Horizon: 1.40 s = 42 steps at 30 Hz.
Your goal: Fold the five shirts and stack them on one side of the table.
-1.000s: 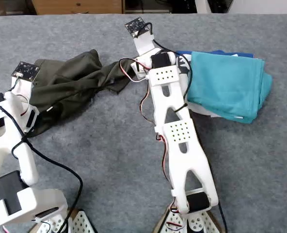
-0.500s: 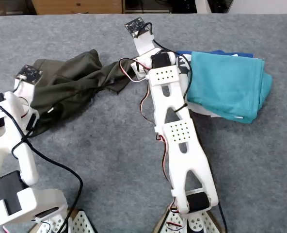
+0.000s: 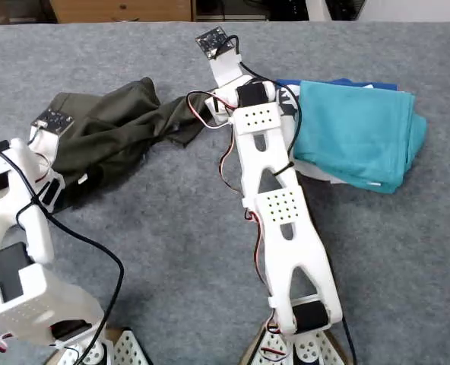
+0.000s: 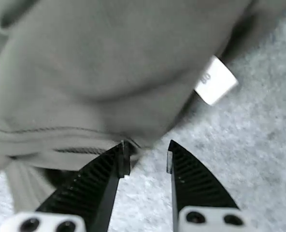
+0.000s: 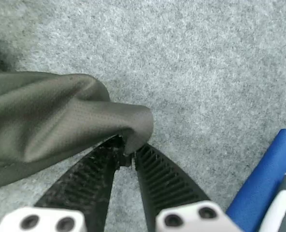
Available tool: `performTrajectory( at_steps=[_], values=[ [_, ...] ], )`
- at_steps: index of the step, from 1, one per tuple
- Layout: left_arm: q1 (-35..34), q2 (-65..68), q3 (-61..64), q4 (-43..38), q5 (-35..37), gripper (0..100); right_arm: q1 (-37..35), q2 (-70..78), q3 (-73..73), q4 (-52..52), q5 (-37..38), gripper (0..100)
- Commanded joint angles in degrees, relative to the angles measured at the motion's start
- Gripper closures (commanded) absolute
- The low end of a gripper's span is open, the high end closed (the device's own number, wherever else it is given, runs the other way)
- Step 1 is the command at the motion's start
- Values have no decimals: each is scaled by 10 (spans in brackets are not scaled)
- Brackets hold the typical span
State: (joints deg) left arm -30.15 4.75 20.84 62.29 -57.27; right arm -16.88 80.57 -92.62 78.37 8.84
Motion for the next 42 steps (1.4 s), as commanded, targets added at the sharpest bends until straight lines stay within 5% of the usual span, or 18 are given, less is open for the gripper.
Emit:
performTrajectory(
  at_steps=[1,19,28,42],
  values=[
    [-4,5,-36,-27,-2,888,-8,-12,-29,-8,4,997],
    [-4,0,-45,-41,-3,982,-8,-12,-29,-10,4,997],
    [18,-135,-197,193,-2,983,-14,-44,-29,40,3,998],
    [47,-465,-264,250,53,982,-22,-475,-29,96,-55,998]
  ],
)
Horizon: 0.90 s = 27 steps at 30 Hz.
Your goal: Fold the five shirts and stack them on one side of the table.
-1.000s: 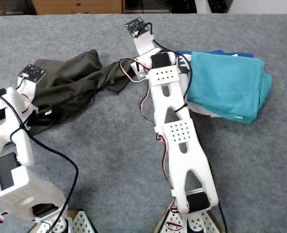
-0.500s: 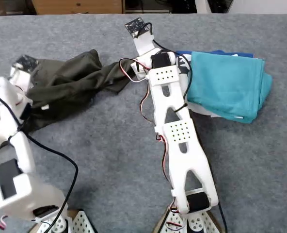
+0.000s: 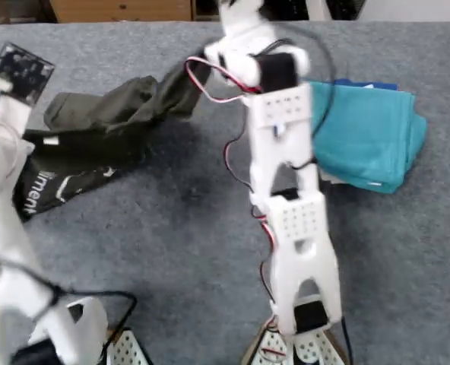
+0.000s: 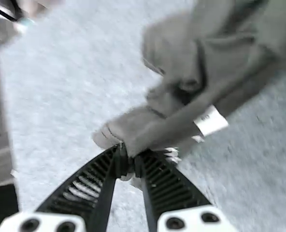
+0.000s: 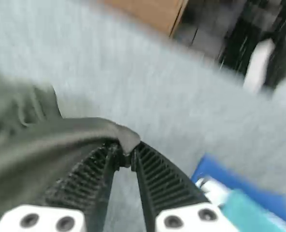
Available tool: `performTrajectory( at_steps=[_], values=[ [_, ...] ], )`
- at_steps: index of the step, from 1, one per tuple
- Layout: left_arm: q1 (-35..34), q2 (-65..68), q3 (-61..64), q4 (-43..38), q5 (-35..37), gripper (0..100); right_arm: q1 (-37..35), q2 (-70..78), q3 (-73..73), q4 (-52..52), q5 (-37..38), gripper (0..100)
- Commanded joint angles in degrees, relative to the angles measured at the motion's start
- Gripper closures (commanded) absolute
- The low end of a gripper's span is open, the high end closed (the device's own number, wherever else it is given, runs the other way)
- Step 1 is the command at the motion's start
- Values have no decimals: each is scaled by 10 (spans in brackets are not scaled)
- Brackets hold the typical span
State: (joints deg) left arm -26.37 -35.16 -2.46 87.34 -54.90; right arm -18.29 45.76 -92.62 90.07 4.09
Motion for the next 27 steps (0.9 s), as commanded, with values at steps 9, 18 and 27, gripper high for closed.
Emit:
performTrajectory(
  at_steps=[9,18,27],
  values=[
    [33,-248,-79,-67,193,982,-5,-366,-23,-140,-43,996],
    [-47,-354,-86,-151,273,982,-5,-535,-18,-187,-17,996],
    [-50,-351,91,-185,272,982,-28,-537,323,-298,-7,996]
  ],
)
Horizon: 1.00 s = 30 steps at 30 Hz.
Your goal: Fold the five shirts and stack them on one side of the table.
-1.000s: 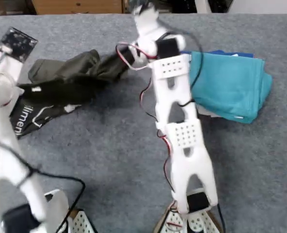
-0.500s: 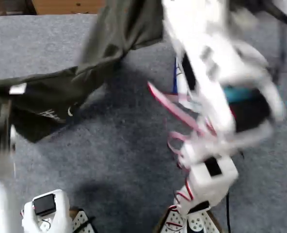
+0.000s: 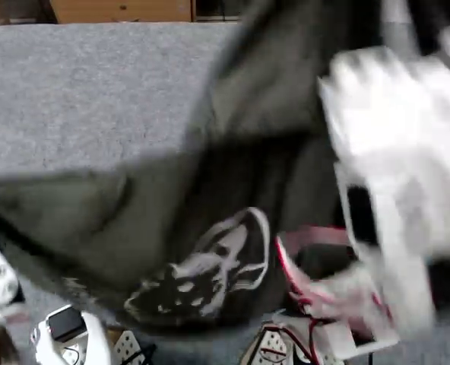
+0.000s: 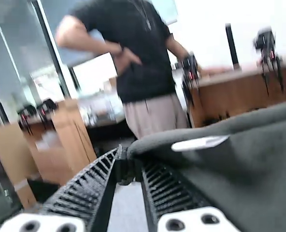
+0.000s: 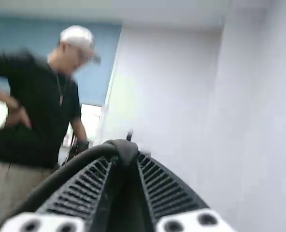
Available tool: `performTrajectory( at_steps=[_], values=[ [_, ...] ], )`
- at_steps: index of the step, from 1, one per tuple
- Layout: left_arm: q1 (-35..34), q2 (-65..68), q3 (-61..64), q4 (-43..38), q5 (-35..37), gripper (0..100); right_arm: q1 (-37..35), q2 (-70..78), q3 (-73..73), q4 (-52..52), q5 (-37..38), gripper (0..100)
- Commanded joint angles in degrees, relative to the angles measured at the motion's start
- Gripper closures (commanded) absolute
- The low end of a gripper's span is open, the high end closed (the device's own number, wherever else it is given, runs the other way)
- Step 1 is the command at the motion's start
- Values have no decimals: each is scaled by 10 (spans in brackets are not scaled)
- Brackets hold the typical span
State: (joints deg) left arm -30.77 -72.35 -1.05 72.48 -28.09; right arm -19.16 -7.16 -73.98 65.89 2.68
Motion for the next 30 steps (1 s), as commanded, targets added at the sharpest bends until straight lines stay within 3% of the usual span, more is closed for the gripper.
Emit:
performTrajectory(
  at_steps=[1,4,7,10,12,16,22,30],
  values=[
    [-7,31,119,-66,4,982,-25,-7,188,-84,7,996],
    [-15,86,267,-229,5,982,-41,7,345,-194,8,996],
    [-25,178,393,-459,12,982,-47,54,451,-315,8,996],
    [-29,304,422,-636,65,982,-47,133,465,-380,8,997],
    [-30,394,379,-680,93,982,-47,195,428,-386,8,997],
    [-49,560,201,-628,142,982,-44,323,289,-374,6,998],
    [-47,730,-65,-454,157,982,-48,508,12,-280,4,998],
    [-21,787,-136,-246,156,982,-46,613,-204,-4,7,998]
  ],
)
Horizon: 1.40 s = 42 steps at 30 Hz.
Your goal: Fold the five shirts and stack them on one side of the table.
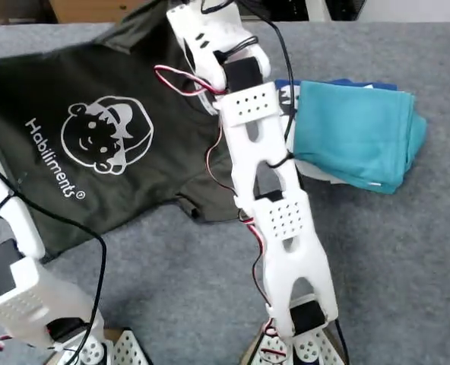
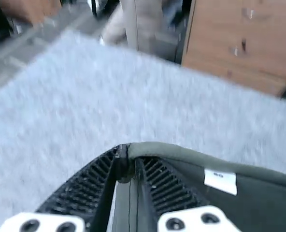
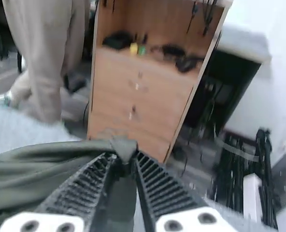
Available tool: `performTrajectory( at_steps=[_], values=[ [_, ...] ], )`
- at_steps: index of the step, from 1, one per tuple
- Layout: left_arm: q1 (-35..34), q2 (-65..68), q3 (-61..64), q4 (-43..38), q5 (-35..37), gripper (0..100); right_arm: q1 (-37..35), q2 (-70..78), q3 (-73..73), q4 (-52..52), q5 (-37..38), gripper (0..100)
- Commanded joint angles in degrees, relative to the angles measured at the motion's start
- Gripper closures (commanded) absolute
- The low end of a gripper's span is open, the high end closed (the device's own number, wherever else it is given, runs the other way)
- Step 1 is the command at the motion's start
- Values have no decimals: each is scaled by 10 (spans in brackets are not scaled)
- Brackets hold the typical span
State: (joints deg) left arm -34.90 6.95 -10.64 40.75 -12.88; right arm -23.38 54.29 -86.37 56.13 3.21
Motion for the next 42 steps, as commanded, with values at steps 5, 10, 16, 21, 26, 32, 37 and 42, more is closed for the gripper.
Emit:
performTrajectory(
  at_steps=[5,10,16,21,26,32,37,42],
  values=[
    [76,-12,-41,264,-91,982,2,-22,-92,242,14,998],
    [83,-57,0,319,-135,982,8,-69,-92,396,123,998],
    [84,-175,227,274,-223,982,15,-123,-80,465,127,998],
    [77,-280,440,156,-255,982,49,-210,36,464,134,998],
    [65,-305,495,127,-254,982,27,-337,252,463,171,998],
    [62,-286,493,127,-285,982,-10,-412,467,408,181,998],
    [15,-287,497,128,-372,982,-8,-457,536,433,185,998],
    [-23,-319,518,154,-445,982,-12,-504,567,453,183,998]
  ],
)
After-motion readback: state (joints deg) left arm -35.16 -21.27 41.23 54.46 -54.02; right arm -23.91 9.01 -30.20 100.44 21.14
